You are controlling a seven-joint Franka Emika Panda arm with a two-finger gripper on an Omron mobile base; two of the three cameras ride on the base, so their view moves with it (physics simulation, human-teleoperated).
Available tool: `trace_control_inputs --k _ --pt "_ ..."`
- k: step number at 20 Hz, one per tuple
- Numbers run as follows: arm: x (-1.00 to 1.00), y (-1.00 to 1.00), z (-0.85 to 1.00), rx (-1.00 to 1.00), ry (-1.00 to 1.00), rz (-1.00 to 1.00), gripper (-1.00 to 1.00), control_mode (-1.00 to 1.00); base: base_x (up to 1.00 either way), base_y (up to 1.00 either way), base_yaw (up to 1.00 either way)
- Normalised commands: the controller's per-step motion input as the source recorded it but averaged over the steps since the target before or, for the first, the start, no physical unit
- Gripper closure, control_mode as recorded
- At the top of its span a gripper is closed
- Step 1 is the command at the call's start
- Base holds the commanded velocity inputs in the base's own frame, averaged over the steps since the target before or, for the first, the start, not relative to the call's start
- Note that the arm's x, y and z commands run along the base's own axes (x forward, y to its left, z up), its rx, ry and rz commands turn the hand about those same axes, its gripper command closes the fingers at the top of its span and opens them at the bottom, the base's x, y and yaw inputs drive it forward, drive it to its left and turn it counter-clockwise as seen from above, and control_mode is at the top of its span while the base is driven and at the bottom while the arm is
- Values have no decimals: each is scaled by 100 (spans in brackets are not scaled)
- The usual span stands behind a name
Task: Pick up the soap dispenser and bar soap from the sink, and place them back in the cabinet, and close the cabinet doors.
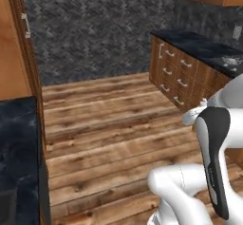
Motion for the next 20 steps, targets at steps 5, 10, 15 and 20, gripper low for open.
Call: trace_control_inputs --k 5,10,15,20 --pt "0 0 0 0 0 0 100 100 0 -15 -87" --pt "0 0 0 0 0 0 100 100 13 -15 -82" --pt "0 0 0 0 0 0 100 100 23 -14 -78" --pt "0 0 0 0 0 0 100 100 36 -11 -71"
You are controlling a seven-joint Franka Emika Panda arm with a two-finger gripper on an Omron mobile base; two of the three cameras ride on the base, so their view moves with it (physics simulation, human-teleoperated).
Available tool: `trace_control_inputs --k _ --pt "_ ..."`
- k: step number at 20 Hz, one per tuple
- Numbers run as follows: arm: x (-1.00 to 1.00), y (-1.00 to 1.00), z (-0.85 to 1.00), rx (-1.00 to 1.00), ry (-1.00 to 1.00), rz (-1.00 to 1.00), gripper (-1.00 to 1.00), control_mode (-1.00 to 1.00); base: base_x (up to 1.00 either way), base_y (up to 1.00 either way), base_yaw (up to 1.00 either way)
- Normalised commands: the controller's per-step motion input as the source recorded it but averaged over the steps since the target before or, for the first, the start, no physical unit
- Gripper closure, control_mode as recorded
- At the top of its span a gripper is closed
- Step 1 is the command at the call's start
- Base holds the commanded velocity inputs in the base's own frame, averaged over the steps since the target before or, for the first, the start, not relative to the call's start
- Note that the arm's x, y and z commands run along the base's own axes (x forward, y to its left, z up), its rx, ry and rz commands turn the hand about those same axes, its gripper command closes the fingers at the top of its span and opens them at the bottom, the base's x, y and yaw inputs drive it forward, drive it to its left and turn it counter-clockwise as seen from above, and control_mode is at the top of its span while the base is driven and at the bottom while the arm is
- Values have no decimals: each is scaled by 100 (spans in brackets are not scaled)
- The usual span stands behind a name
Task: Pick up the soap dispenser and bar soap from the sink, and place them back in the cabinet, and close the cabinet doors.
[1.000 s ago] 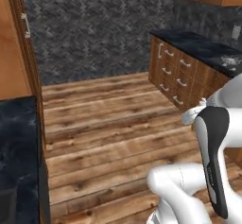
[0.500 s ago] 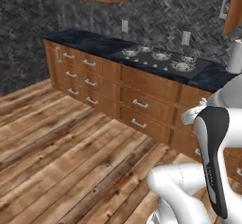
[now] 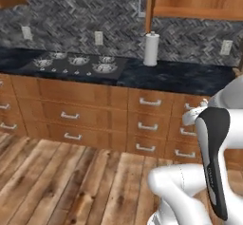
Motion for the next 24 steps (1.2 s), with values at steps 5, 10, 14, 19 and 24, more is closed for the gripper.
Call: trace_control_inputs --k 5,10,14,19,24 --pt "0 0 0 0 0 0 100 100 40 -7 -58" --pt "0 0 0 0 0 0 100 100 51 -2 -41" --pt "0 0 0 0 0 0 100 100 58 0 -28" --pt "0 0 0 0 0 0 100 100 60 0 -18" --pt "0 0 0 0 0 0 100 100 62 0 -11"
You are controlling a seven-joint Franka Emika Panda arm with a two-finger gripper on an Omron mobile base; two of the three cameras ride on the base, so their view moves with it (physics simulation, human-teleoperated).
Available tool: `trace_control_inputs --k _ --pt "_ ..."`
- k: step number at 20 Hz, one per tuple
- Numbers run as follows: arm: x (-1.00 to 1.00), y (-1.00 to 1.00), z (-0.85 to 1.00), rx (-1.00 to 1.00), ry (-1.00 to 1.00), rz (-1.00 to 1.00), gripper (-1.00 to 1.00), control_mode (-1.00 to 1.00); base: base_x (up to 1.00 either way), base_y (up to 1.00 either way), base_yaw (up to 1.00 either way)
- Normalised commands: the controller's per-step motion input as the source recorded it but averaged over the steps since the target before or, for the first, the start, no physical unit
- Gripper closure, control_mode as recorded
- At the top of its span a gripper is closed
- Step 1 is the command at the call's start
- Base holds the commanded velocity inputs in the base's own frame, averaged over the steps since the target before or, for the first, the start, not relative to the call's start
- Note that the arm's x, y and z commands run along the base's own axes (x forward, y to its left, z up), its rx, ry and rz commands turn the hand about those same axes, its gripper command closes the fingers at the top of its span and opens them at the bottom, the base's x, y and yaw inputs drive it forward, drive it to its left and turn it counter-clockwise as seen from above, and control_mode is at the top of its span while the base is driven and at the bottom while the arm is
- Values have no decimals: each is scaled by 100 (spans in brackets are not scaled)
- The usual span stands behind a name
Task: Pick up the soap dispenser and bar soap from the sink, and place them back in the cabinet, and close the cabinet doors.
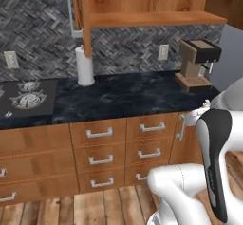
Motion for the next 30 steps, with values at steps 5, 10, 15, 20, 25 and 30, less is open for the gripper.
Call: trace_control_inputs --k 5,10,15,20,25,30 --pt "0 0 0 0 0 0 100 100 64 -9 -12" --pt "0 0 0 0 0 0 100 100 45 -12 -17" --pt "0 0 0 0 0 0 100 100 35 -1 -18" --pt "0 0 0 0 0 0 100 100 42 -14 -4" --pt "0 0 0 0 0 0 100 100 44 -27 0" --pt "0 0 0 0 0 0 100 100 52 -23 1"
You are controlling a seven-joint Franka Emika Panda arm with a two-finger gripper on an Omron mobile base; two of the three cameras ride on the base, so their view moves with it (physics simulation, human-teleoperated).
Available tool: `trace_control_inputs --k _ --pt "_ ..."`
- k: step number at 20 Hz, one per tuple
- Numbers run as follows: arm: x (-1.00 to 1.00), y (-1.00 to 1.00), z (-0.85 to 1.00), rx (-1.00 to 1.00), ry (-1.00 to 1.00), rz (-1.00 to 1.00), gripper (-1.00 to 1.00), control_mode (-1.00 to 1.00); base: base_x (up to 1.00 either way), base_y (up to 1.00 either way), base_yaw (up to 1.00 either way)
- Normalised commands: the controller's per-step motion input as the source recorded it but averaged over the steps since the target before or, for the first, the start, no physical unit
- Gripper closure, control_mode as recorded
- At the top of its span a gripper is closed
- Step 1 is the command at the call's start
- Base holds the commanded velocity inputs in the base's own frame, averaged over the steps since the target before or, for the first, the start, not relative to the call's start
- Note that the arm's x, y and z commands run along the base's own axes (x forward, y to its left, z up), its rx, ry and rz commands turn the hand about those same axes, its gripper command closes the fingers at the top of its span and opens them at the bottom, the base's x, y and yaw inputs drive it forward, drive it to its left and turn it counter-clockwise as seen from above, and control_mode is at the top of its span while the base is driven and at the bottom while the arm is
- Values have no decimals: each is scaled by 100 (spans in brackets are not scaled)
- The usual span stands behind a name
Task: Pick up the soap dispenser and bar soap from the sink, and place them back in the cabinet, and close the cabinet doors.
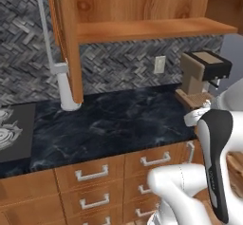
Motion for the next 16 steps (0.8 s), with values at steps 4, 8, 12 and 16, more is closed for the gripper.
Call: trace_control_inputs --k 4,8,12,16 --pt "0 0 0 0 0 0 100 100 68 -16 2" --pt "0 0 0 0 0 0 100 100 53 -18 6" --pt "0 0 0 0 0 0 100 100 28 -14 4" --pt "0 0 0 0 0 0 100 100 9 -6 3"
